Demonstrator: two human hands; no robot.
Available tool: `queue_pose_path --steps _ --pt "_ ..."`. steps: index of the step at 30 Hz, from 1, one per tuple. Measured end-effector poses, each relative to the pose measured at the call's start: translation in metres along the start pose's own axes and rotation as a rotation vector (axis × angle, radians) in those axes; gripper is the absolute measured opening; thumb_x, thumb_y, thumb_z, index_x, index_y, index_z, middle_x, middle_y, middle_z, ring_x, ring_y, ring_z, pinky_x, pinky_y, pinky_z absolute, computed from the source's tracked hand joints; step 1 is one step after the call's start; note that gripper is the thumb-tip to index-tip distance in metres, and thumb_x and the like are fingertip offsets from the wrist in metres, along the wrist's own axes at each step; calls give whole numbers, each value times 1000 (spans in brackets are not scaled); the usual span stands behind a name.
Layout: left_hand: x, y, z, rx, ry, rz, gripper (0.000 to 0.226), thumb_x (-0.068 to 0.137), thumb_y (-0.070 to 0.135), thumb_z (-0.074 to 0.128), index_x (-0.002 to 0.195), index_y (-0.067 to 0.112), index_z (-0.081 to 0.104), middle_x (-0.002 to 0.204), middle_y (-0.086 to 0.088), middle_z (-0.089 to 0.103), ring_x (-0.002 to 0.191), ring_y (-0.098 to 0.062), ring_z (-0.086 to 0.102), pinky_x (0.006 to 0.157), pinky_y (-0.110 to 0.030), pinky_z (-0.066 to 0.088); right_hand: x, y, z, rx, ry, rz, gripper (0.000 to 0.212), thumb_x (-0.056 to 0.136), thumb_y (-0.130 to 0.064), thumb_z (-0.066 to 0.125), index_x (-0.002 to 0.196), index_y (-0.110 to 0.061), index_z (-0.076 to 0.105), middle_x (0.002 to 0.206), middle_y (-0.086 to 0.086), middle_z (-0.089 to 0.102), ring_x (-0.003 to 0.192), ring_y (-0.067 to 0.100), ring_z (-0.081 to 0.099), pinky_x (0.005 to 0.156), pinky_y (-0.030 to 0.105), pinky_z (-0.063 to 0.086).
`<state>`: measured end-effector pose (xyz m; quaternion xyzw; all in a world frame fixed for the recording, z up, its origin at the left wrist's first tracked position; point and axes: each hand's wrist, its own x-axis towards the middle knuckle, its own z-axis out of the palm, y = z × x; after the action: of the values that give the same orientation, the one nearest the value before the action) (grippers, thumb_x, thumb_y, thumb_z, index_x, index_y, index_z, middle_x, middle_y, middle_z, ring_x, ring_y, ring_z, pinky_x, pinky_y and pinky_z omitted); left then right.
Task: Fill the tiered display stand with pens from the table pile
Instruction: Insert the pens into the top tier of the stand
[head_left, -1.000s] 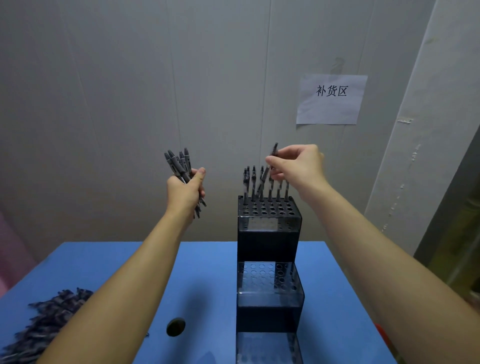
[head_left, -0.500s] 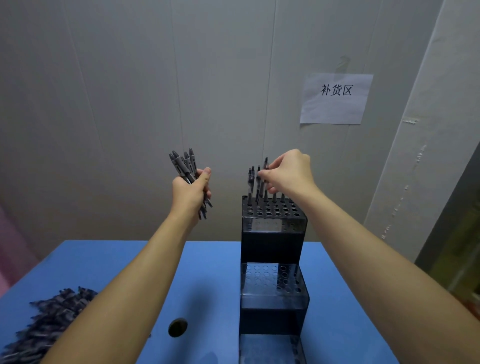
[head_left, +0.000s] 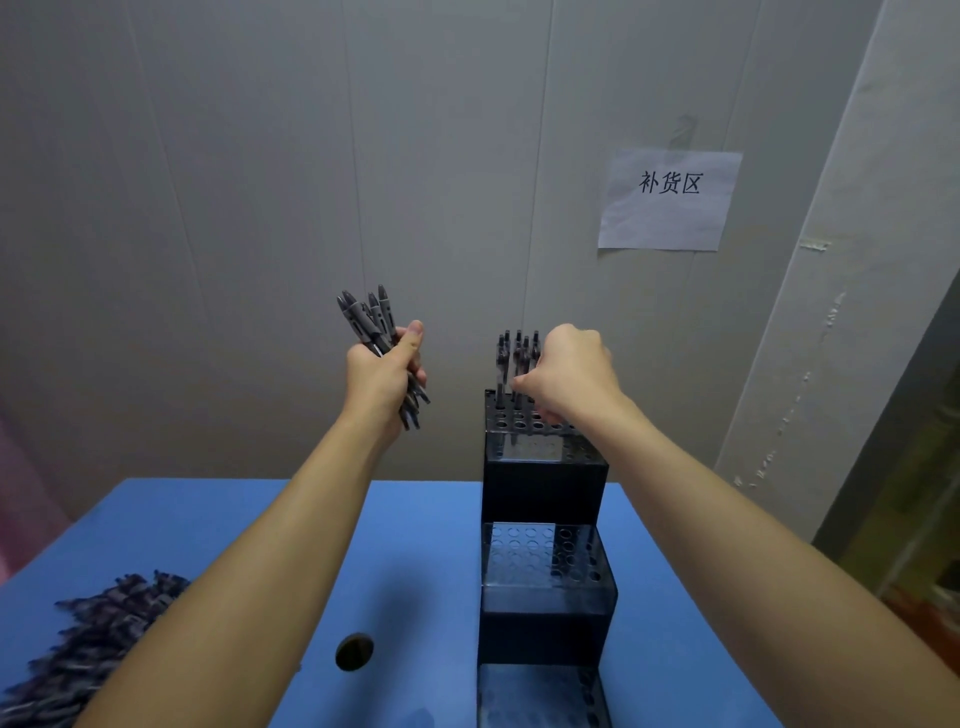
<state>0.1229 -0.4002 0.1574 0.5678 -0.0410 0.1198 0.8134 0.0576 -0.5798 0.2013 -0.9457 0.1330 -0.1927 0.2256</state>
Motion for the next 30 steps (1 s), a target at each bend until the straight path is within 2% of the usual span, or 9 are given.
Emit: queue_pose_path --steps 2,4,7,11,15,21,25,30 --pt "-2 3 3 -20 -17 9 22 97 25 72 88 15 54 53 4 52 48 -16 50 53 -31 44 -7 -7 -2 39 -7 -41 29 82 -27 82 74 -1 72 70 15 72 69 28 72 70 38 63" --pt "-5 6 8 -42 -40 24 27 96 27 72 81 15 53 51 4 50 48 -17 49 53 -31 42 -17 -18 -3 193 -101 -84 33 83 -32 84 74 -2 75 63 11 73 60 22 74 66 34 64" --pt "-10 12 17 -58 -73 28 35 96 28 72 72 15 50 50 2 49 49 -18 49 54 -31 41 -30 -32 5 466 -277 -59 28 83 -28 85 85 -2 77 72 12 76 66 25 77 65 35 66" --pt "-13 16 22 -30 -71 20 34 94 31 74 75 13 52 50 1 51 50 -19 50 51 -29 42 -33 -35 19 699 -355 25 23 86 -18 82 97 1 77 84 16 77 69 25 77 68 37 66" --pt "-15 16 21 -2 -54 23 29 93 30 76 80 13 56 51 1 53 49 -17 51 55 -30 45 -31 -33 24 903 -411 80 21 86 -15 82 98 2 76 86 19 77 70 25 74 70 36 65" --pt "-13 13 20 0 -24 5 30 92 29 78 78 12 56 50 0 53 46 -17 50 51 -28 44 -30 -30 29 901 -381 119 20 85 -14 83 90 4 77 74 17 74 63 25 70 68 37 65" --pt "-11 10 23 -103 26 -41 35 90 27 80 75 14 51 51 0 49 42 -14 46 45 -23 41 -29 -23 24 886 -369 143 18 80 -12 87 84 3 78 73 17 74 63 25 71 69 37 65" --pt "4 13 20 -273 144 -109 41 90 29 81 79 17 43 53 1 47 45 -14 43 47 -25 39 -29 -3 16 795 -314 149 14 77 -10 89 80 1 79 74 15 77 63 23 73 70 34 64"
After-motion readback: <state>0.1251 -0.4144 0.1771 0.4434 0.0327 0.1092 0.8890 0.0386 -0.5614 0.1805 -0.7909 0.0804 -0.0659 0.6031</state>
